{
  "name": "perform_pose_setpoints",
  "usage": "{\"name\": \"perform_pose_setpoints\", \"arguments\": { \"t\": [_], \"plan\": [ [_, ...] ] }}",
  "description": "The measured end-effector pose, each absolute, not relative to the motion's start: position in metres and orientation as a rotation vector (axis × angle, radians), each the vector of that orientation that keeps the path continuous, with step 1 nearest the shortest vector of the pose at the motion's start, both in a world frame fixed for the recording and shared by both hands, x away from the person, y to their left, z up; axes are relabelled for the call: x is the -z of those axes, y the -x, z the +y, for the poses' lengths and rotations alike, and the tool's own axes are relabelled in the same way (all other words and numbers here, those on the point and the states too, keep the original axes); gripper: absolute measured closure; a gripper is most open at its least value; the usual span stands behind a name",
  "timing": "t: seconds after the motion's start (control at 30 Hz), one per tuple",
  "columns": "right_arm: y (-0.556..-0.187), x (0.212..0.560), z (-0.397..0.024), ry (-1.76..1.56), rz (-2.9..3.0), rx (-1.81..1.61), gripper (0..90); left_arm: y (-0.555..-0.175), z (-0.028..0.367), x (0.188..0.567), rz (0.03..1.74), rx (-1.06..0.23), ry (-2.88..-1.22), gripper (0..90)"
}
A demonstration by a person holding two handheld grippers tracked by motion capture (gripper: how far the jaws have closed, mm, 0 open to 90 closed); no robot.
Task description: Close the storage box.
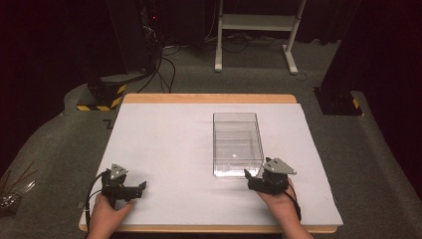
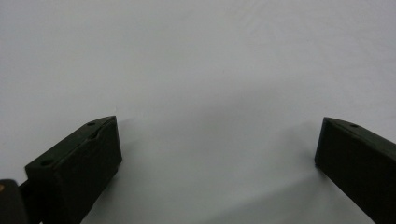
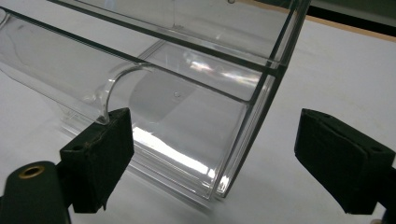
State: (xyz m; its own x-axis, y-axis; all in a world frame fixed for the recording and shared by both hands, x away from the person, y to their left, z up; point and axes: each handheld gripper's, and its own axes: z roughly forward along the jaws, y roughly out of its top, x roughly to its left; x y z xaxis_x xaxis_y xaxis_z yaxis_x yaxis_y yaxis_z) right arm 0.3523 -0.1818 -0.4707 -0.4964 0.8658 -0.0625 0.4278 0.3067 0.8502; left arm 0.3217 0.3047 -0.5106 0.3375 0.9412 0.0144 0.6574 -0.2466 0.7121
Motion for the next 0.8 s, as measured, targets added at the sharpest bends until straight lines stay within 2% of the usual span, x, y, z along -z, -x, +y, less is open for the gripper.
{"name": "perform_pose_setpoints", "arguments": {
  "t": [0.8],
  "plan": [
    [-0.378,0.472,-0.178,-1.181,2.025,-1.101,11.8,-0.322,0.305,0.511,1.395,-0.600,-1.995,0.7]
  ]
}}
